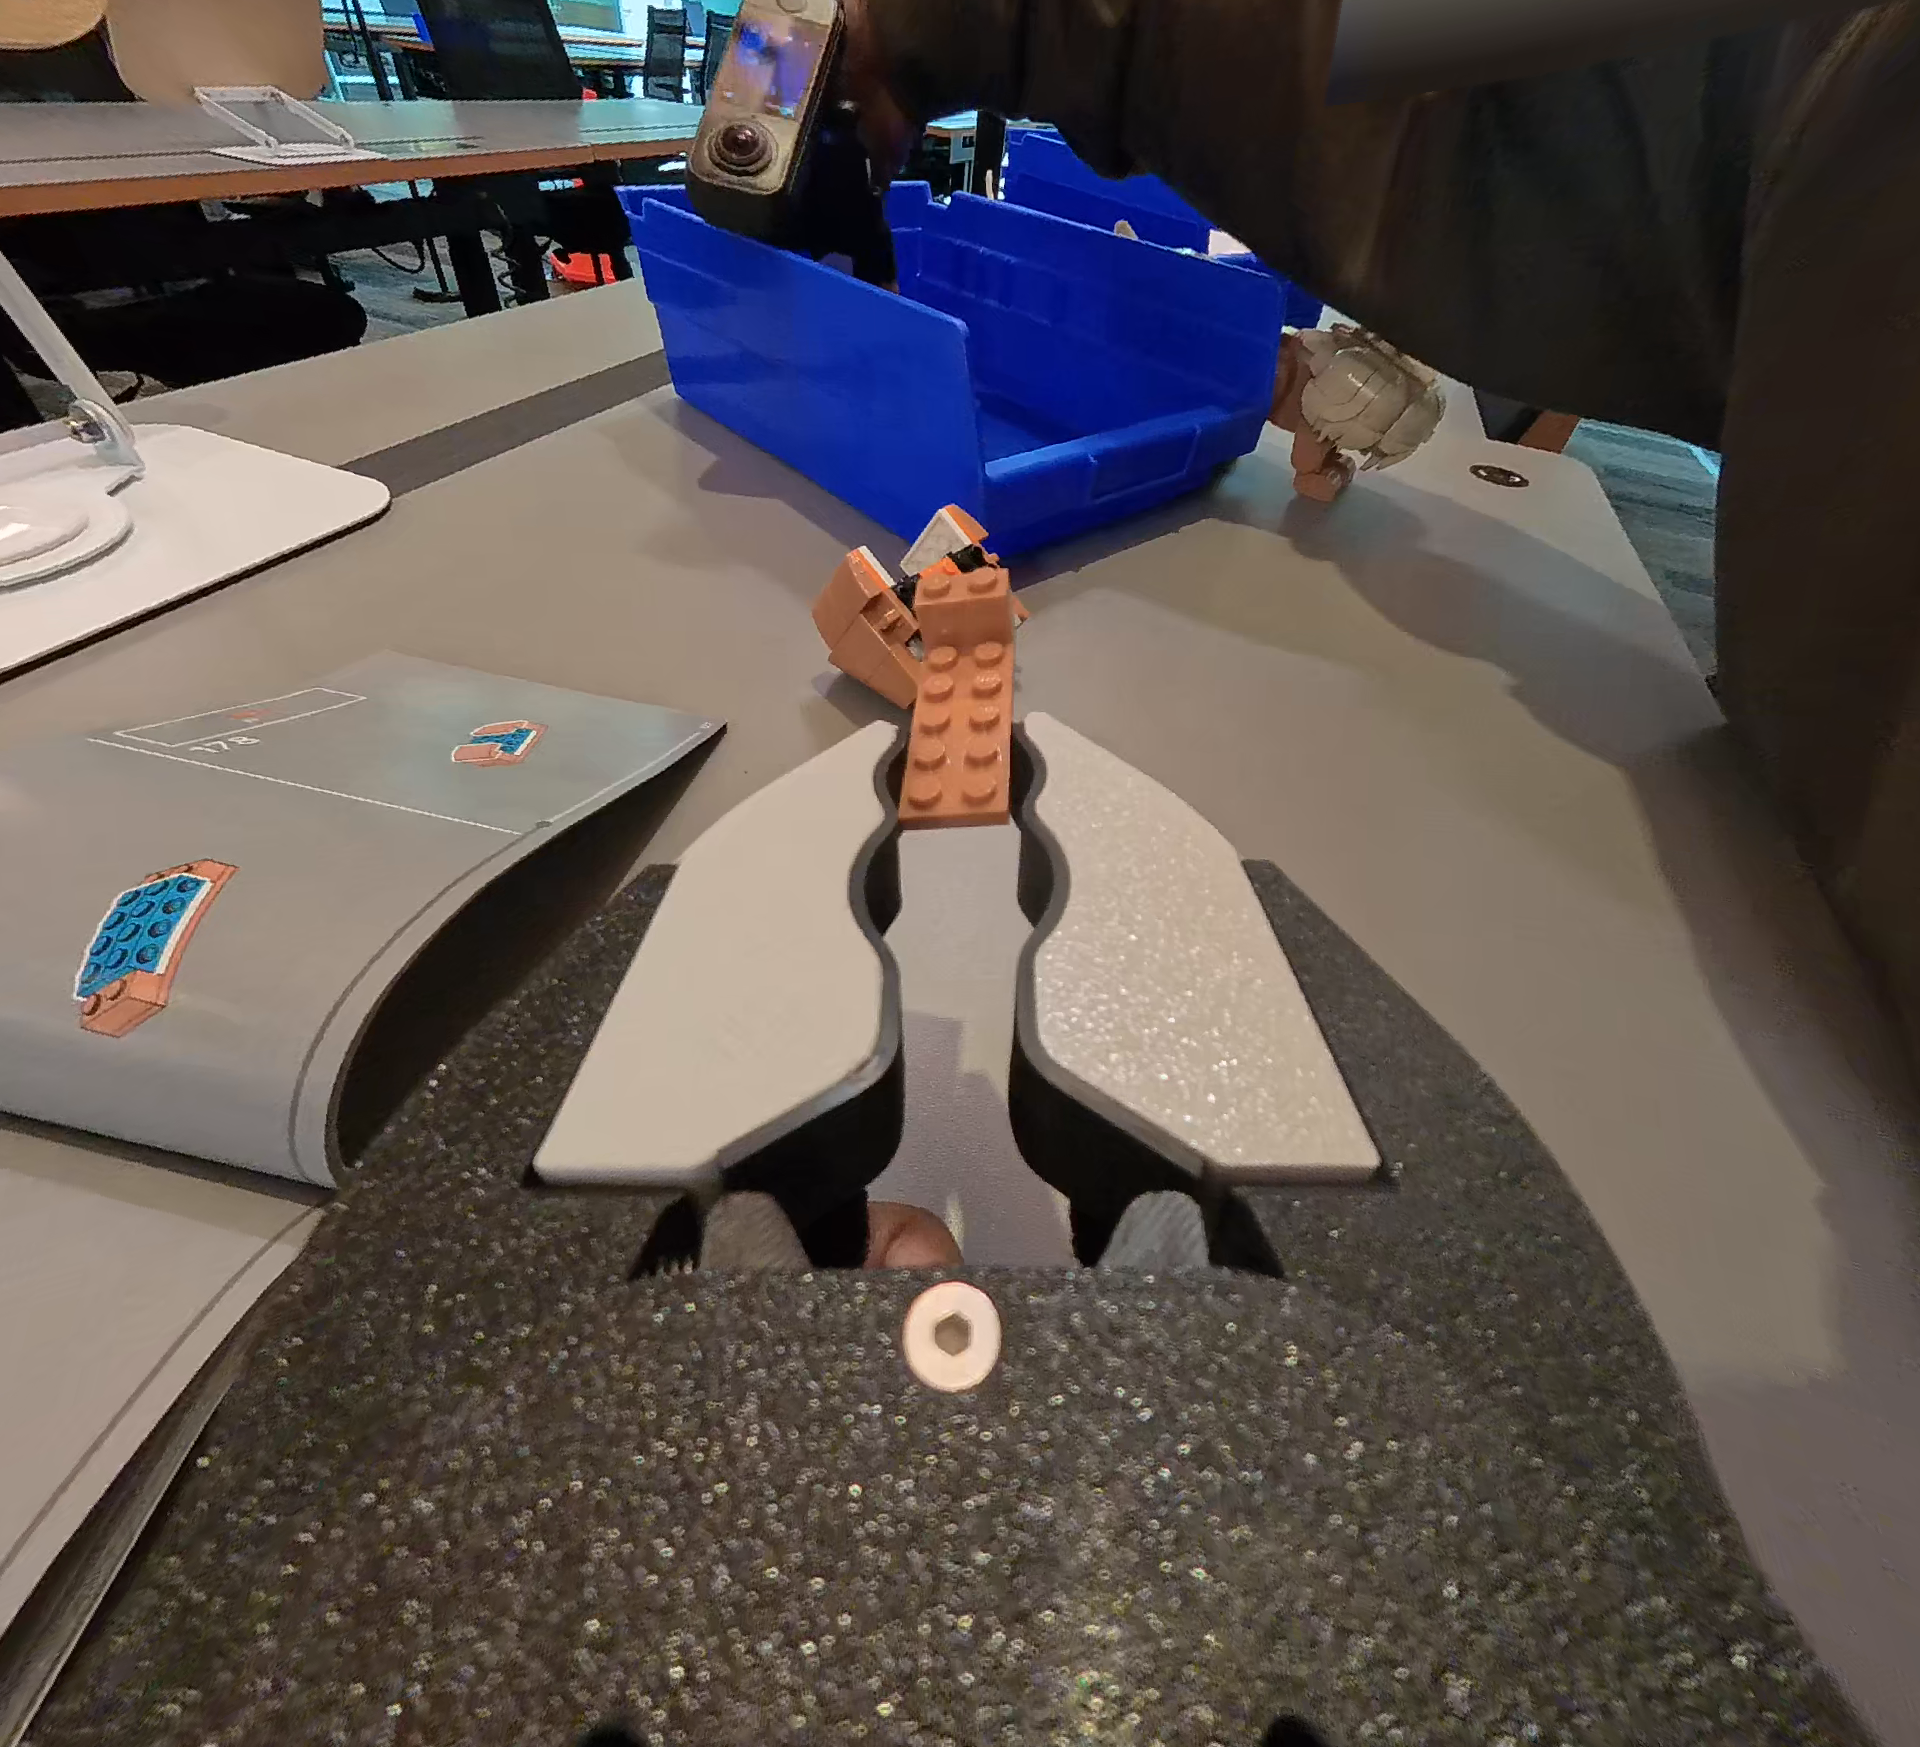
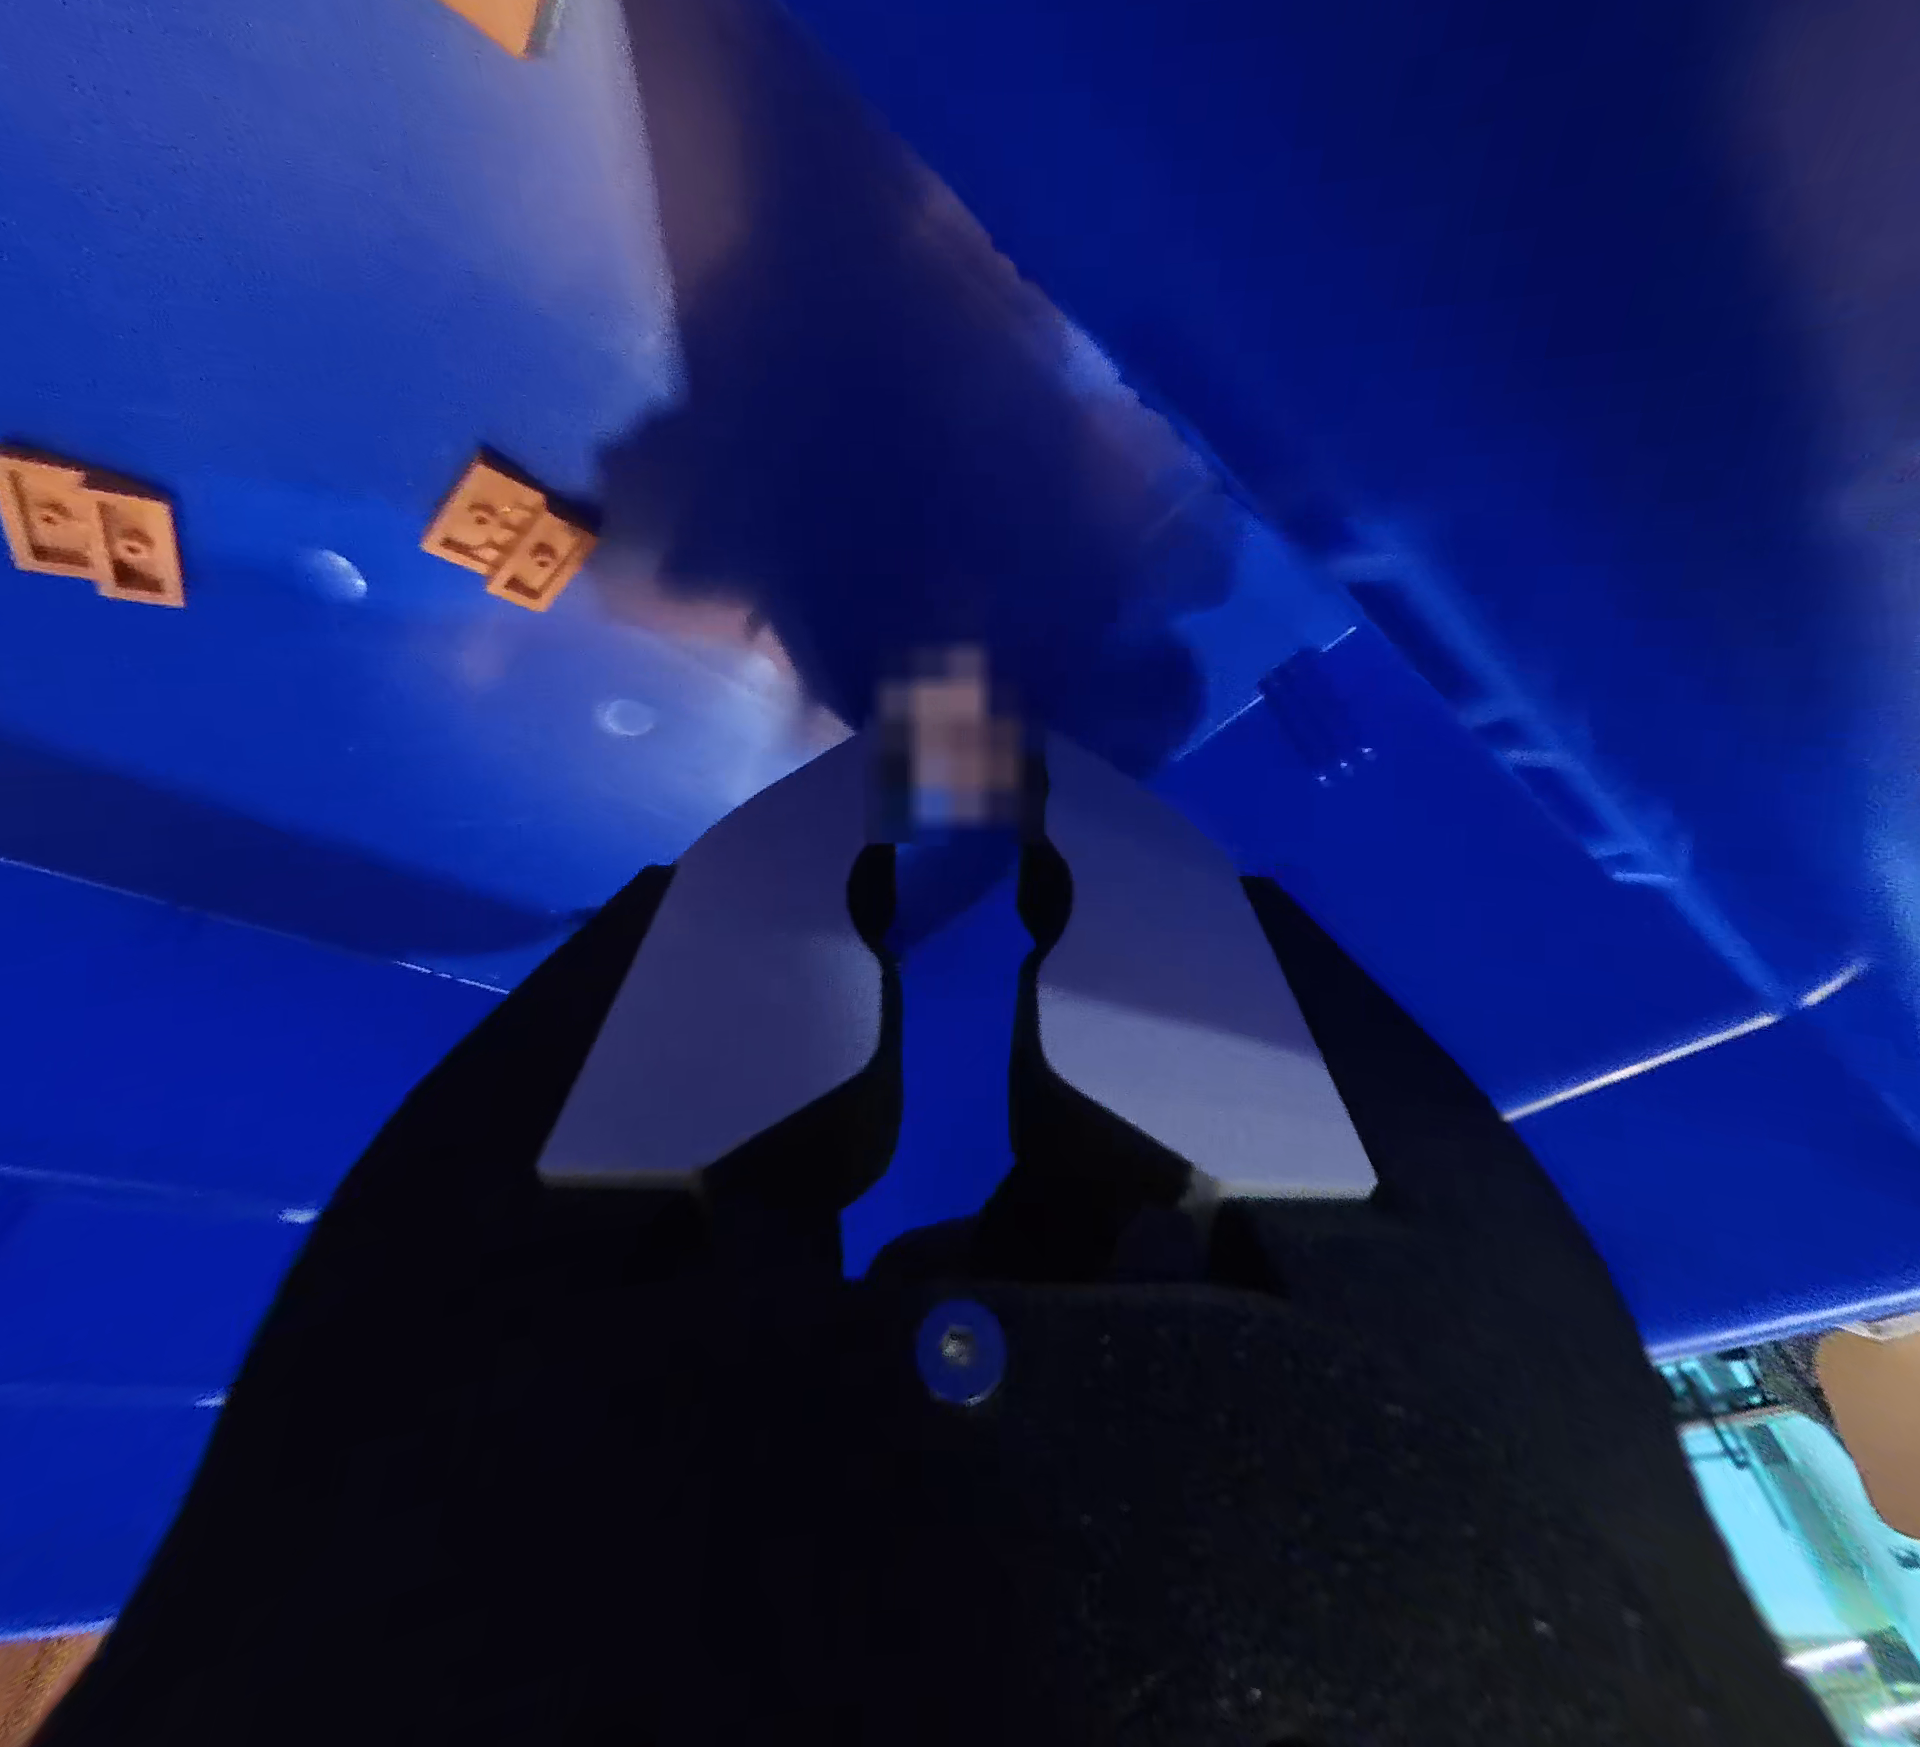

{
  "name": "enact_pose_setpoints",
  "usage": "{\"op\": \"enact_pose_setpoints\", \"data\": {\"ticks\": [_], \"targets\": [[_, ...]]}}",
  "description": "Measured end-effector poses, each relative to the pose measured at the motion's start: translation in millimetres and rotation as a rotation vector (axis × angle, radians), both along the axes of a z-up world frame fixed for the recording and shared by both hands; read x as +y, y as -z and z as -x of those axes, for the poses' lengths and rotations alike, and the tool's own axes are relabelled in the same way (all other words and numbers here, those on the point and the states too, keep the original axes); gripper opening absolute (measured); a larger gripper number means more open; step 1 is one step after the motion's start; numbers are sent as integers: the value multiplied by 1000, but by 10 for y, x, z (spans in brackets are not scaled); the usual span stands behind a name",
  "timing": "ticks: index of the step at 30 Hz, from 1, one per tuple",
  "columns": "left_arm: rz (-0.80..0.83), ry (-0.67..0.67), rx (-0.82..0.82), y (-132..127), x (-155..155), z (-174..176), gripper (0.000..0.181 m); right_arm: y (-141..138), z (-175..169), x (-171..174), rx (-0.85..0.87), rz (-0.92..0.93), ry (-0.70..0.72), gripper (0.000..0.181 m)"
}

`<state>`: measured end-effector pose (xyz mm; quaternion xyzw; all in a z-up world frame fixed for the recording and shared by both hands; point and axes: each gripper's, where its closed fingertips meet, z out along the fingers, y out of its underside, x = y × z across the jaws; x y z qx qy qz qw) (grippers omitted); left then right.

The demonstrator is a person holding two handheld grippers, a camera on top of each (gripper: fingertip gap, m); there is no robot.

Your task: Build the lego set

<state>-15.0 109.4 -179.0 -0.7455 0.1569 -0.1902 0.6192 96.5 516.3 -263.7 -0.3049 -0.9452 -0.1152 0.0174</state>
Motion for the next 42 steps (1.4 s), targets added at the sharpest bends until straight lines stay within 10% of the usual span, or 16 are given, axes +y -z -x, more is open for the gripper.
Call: {"op": "enact_pose_setpoints", "data": {"ticks": [8, 13, 19, 30, 39, 42], "targets": [[-5, -20, 19, 2, -13, 53, 18, -53, -29, 1, 106, -43, 101, 17], [55, 20, 44, 89, -55, 40, 18, -600, 33, -344, 425, -4, 198, 17], [454, 89, 281, 719, -259, 38, 18, -1342, 90, -1927, 853, 239, 163, 17], [507, 217, 407, 813, -468, -127, 46, -1624, 491, -4058, 1209, 1261, 225, 17], [-88, 214, -140, -580, -357, -270, 42, -1795, 628, -4267, 1192, 1949, 350, 17], [-287, 157, -68, -787, -406, -251, 37, -1795, 686, -4370, 1130, 2081, 391, 17]]}}
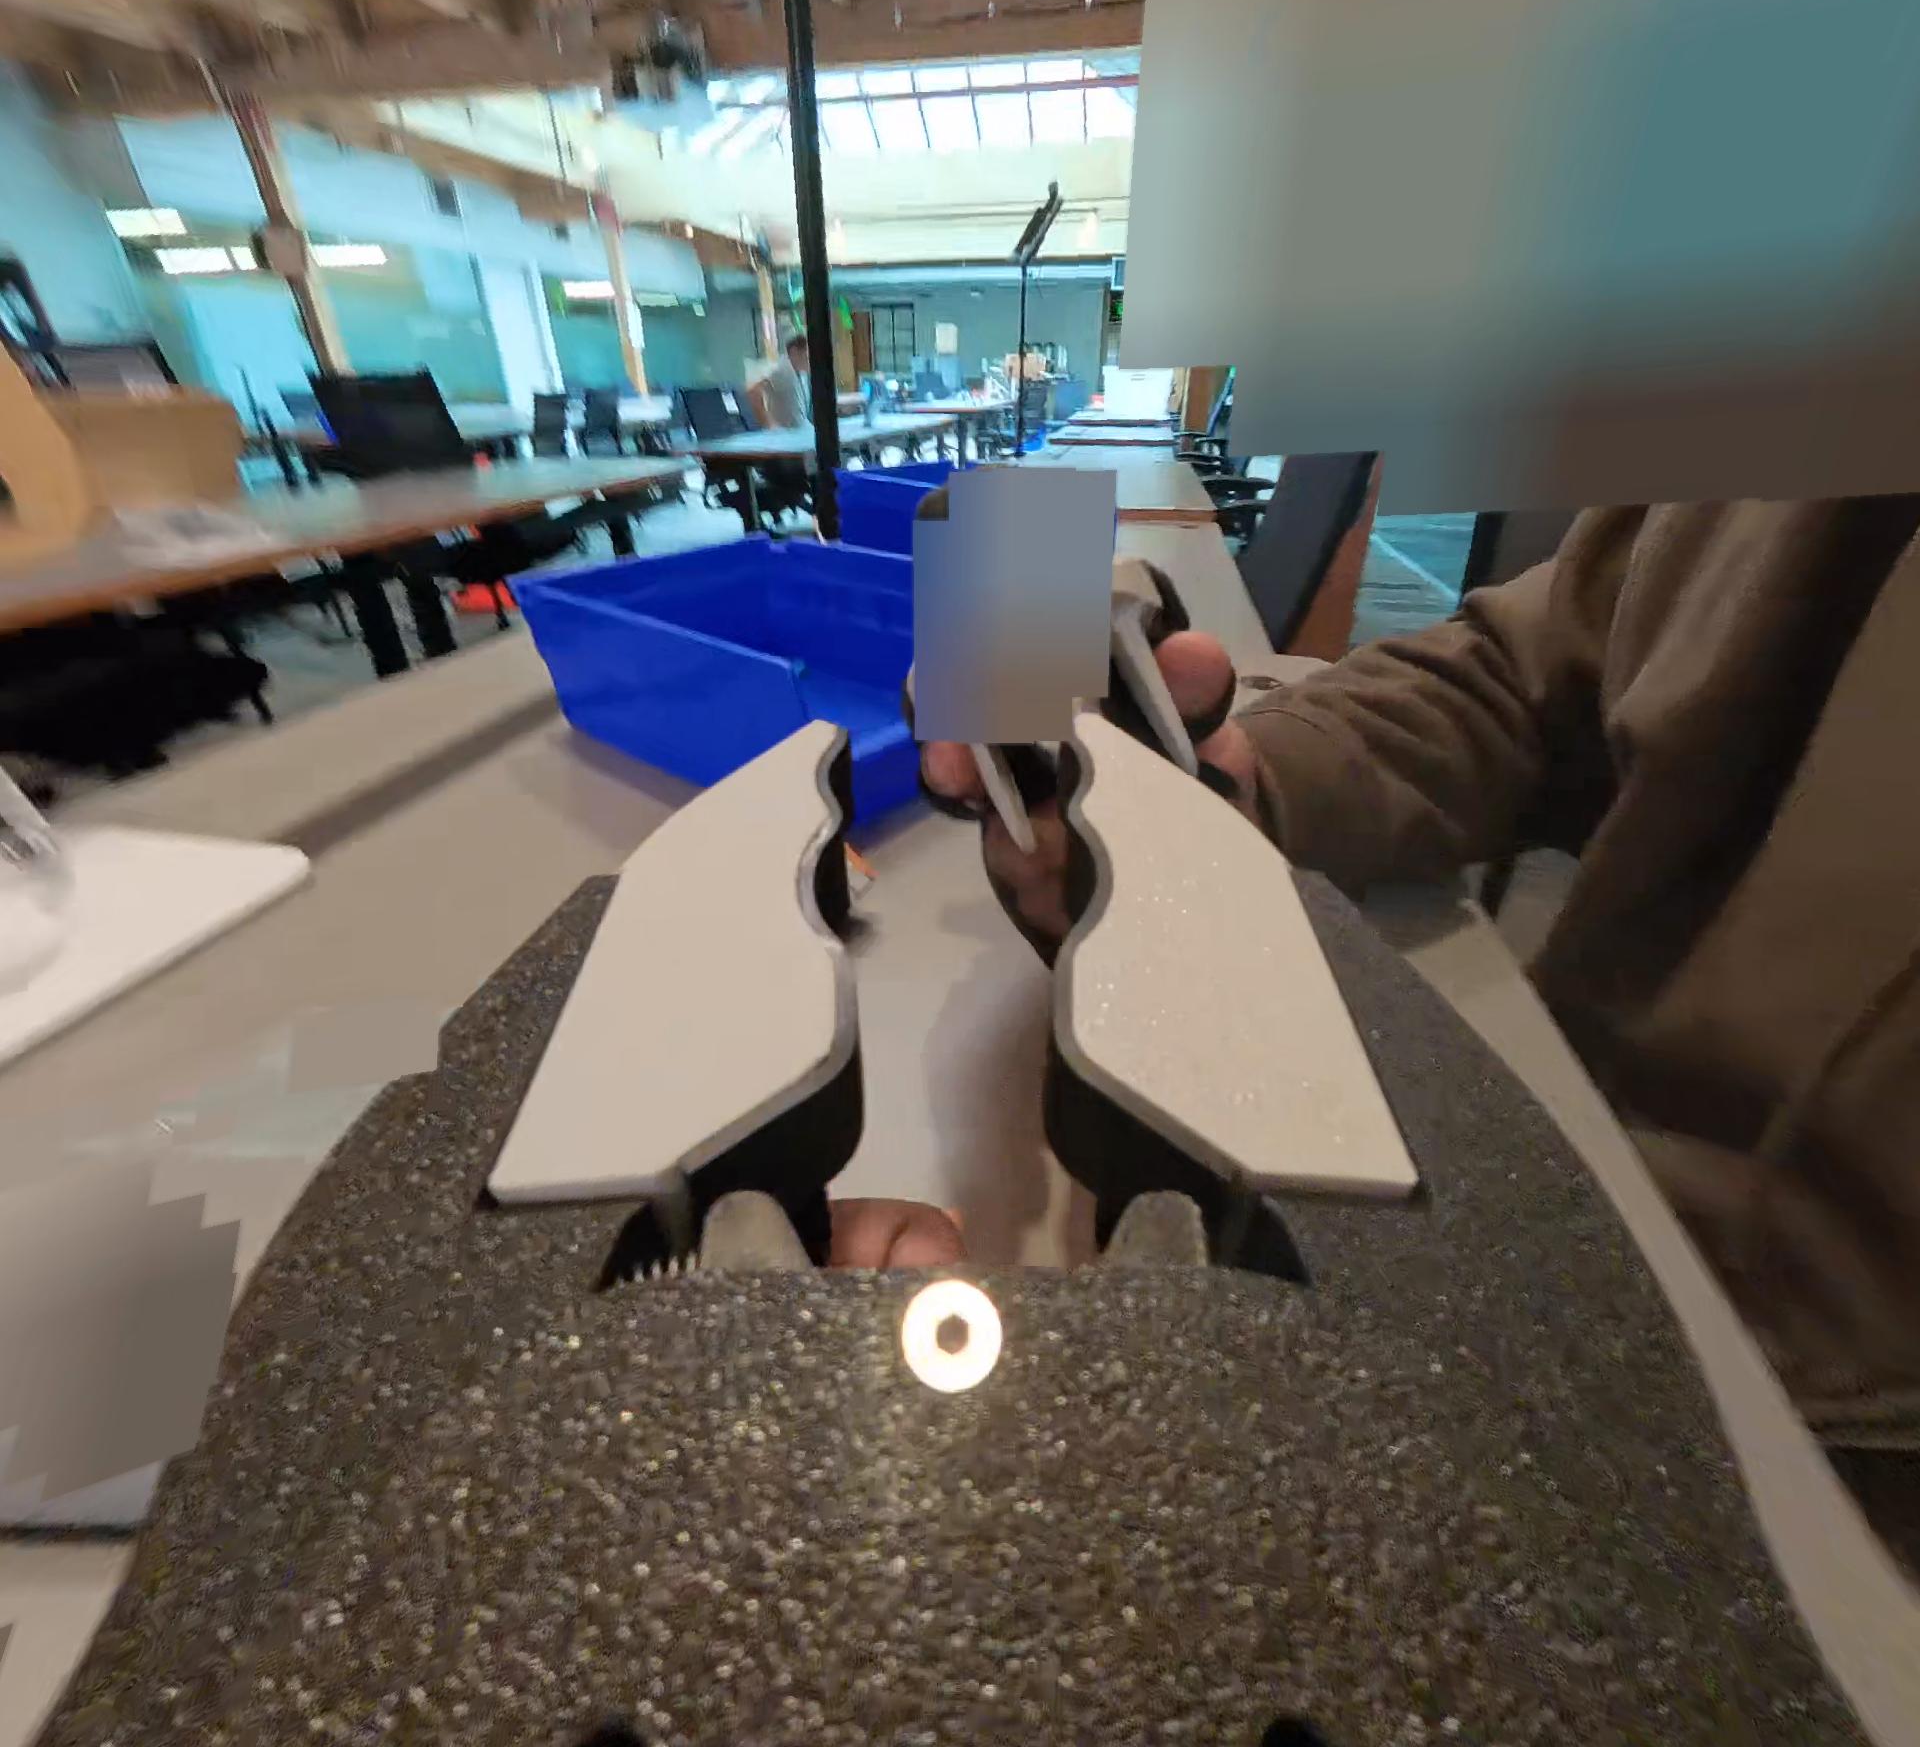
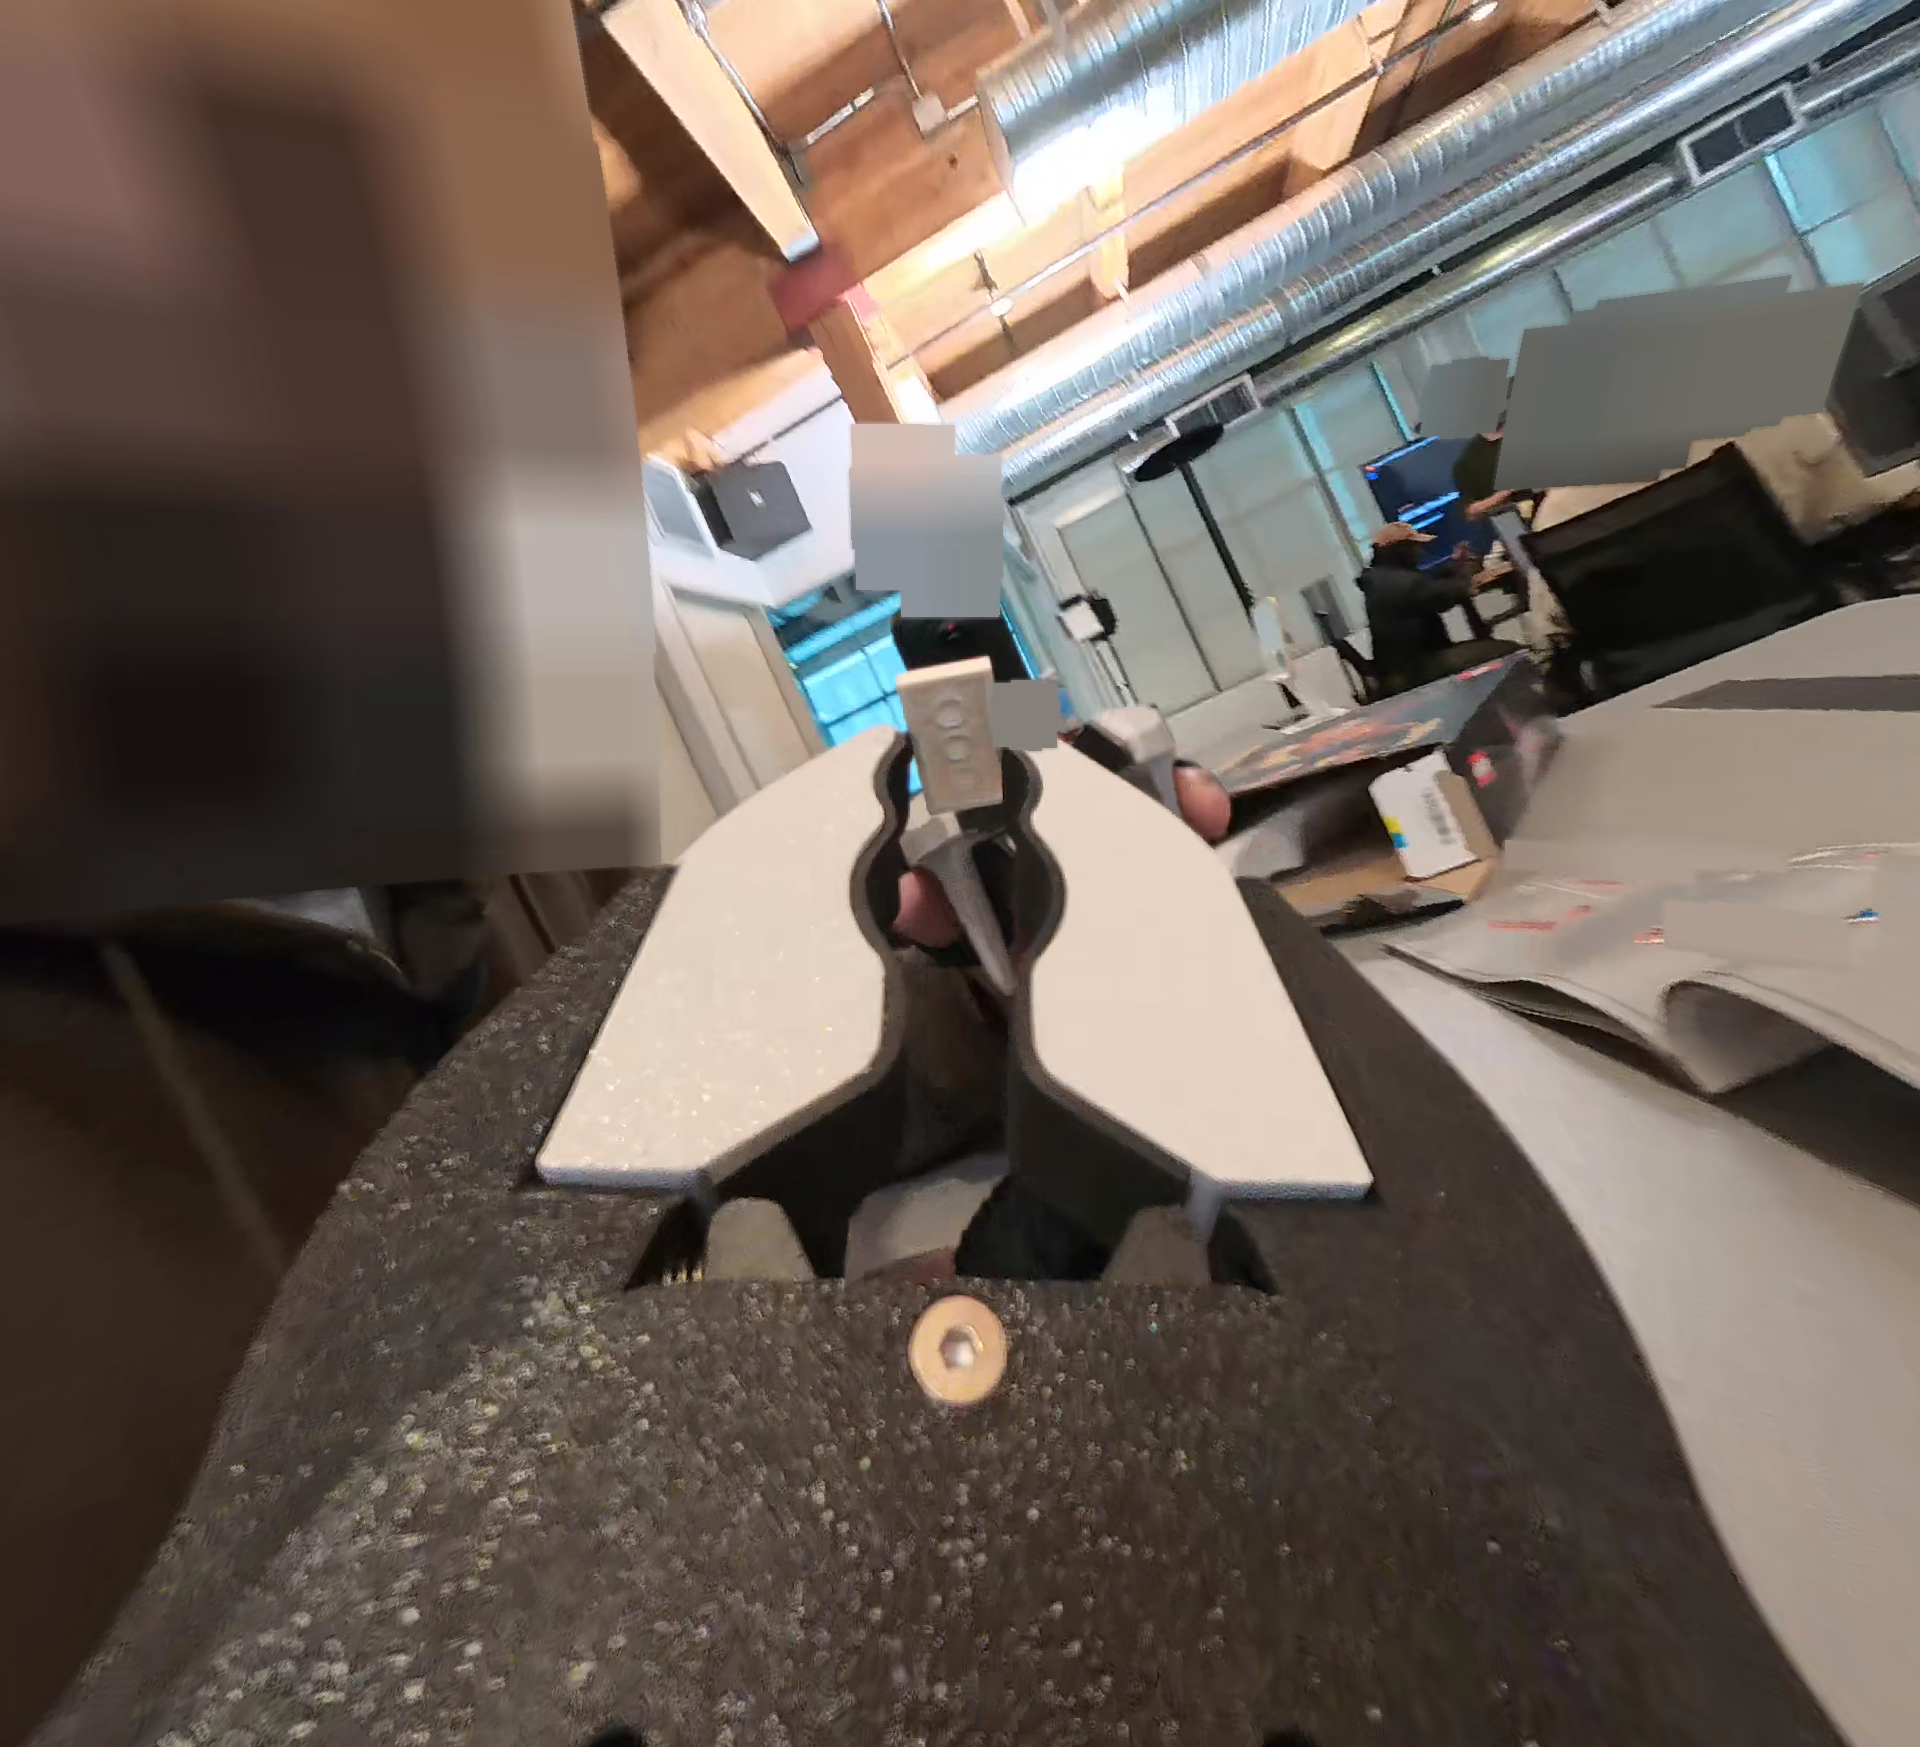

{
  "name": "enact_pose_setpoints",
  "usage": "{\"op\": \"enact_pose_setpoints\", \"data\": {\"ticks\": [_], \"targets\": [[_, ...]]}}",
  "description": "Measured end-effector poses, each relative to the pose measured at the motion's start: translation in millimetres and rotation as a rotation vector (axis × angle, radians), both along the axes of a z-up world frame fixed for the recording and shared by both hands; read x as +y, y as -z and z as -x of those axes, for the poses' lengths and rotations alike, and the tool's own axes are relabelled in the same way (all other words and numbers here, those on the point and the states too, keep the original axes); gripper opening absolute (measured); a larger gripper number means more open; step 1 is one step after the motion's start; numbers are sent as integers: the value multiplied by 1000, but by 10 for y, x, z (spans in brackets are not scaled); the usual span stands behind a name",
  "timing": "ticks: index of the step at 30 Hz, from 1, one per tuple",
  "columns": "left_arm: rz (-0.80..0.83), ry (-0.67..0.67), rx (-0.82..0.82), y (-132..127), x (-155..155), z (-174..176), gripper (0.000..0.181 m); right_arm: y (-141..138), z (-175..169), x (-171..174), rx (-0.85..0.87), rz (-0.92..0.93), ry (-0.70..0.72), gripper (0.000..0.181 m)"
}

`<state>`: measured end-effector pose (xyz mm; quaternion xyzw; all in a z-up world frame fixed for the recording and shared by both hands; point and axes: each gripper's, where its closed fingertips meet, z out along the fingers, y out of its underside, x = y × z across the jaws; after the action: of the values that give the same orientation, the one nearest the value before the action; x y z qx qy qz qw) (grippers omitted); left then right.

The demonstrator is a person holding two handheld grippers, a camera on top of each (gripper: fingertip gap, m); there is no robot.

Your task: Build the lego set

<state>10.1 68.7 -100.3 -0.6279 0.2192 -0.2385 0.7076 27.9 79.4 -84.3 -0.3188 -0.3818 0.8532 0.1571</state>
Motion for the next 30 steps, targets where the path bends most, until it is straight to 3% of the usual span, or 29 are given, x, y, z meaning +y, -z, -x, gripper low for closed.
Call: {"op": "enact_pose_setpoints", "data": {"ticks": [4, 14, 23, 27, 30], "targets": [[-58, -31, 89, -21, -30, -94, 34, 11, 68, -107, 12, 33, -11, 17], [13, 11, -41, -16, -23, -177, 17, 27, 110, -150, 39, -17, 52, 17], [73, 10, -41, 58, 12, -155, 16, 84, 129, -126, 28, -49, 77, 17], [63, -23, 65, 98, 10, -129, 16, 146, 131, -109, -7, -168, 114, 17], [80, -61, 193, 145, 7, -60, 16, 293, 158, -69, -92, -433, 183, 34]]}}
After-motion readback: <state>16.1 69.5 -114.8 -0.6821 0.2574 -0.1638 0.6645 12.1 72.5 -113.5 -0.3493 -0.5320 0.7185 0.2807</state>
